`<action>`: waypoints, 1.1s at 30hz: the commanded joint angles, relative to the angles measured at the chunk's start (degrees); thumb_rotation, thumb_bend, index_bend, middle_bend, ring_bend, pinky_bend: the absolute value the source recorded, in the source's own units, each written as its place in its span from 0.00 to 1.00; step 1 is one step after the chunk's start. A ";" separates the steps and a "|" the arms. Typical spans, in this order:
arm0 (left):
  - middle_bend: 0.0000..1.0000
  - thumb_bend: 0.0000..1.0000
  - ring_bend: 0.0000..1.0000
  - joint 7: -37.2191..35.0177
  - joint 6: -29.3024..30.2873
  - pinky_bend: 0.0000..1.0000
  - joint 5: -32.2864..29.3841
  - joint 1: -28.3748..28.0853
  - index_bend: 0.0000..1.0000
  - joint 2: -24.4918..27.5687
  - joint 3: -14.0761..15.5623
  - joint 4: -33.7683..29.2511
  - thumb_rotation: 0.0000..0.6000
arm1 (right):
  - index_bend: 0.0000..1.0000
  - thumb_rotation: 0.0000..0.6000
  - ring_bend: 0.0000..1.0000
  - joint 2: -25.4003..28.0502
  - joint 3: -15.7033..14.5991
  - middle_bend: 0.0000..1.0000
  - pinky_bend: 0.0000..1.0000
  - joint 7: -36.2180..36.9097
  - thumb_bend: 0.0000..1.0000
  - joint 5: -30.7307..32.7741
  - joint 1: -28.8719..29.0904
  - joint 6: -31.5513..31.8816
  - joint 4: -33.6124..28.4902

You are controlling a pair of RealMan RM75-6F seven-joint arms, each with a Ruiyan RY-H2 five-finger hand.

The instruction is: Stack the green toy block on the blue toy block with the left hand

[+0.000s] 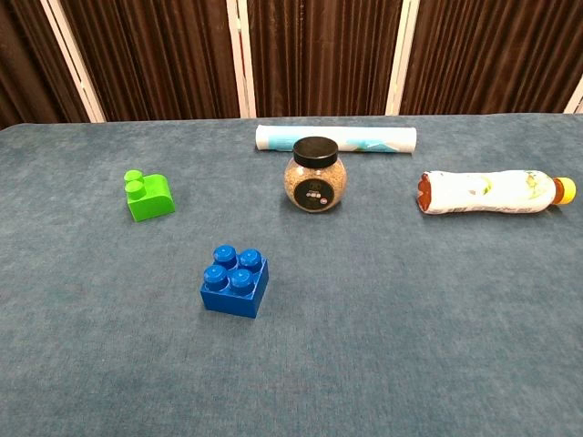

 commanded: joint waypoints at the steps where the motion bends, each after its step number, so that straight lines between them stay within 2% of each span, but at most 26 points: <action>1: 0.00 0.00 0.00 -0.09 0.06 0.00 0.05 0.04 0.00 0.05 0.03 0.03 1.00 | 0.00 1.00 0.00 -0.03 -0.03 0.00 0.00 -0.10 0.00 -0.09 -0.02 0.04 -0.04; 8: 0.00 0.00 0.00 -0.33 -0.51 0.00 -0.39 -0.30 0.00 -0.02 -0.22 0.19 1.00 | 0.00 1.00 0.00 -0.07 -0.09 0.00 0.00 -0.51 0.00 -0.15 -0.14 0.17 -0.05; 13: 0.00 0.00 0.00 0.59 -4.94 0.00 -3.86 -3.51 0.00 -1.13 -2.78 0.26 1.00 | 0.00 1.00 0.00 -0.03 0.09 0.00 0.00 -0.53 0.00 0.22 -0.14 0.13 -0.01; 15: 0.00 0.00 0.00 2.21 -7.99 0.00 -6.81 -5.65 0.00 -1.82 -4.59 0.17 1.00 | 0.00 1.00 0.00 -0.09 0.27 0.00 0.00 -0.53 0.00 0.80 -0.04 -0.20 0.19; 16: 0.00 0.00 0.00 4.77 -11.68 0.00 -10.75 -8.39 0.00 -2.82 -6.87 0.04 1.00 | 0.00 1.00 0.00 -0.20 0.57 0.00 0.00 -0.70 0.00 1.71 0.18 -0.78 0.52; 19: 0.00 0.00 0.00 7.77 -18.54 0.00 -18.11 -13.63 0.00 -5.06 -10.76 -0.17 1.00 | 0.00 1.00 0.00 -0.45 1.04 0.00 0.00 -1.17 0.00 3.14 0.57 -1.76 1.03; 23: 0.00 0.00 0.00 10.97 -26.91 0.00 -25.99 -20.85 0.00 -9.52 -14.42 3.60 1.00 | 0.00 1.00 0.00 -0.90 1.44 0.00 0.00 -1.71 0.00 4.17 1.03 -2.64 1.67; 27: 0.00 0.00 0.00 13.83 -33.01 0.00 -32.63 -27.52 0.00 -15.15 -16.71 10.48 1.00 | 0.00 1.00 0.00 -1.56 1.91 0.00 0.00 -3.44 0.00 5.22 1.24 -2.79 2.26; 33: 0.13 0.01 0.11 16.77 -37.41 0.07 -39.47 -33.94 0.07 -21.40 -17.82 19.35 1.00 | 0.00 1.00 0.00 -2.25 2.31 0.00 0.00 -5.59 0.00 6.85 1.35 -3.27 2.40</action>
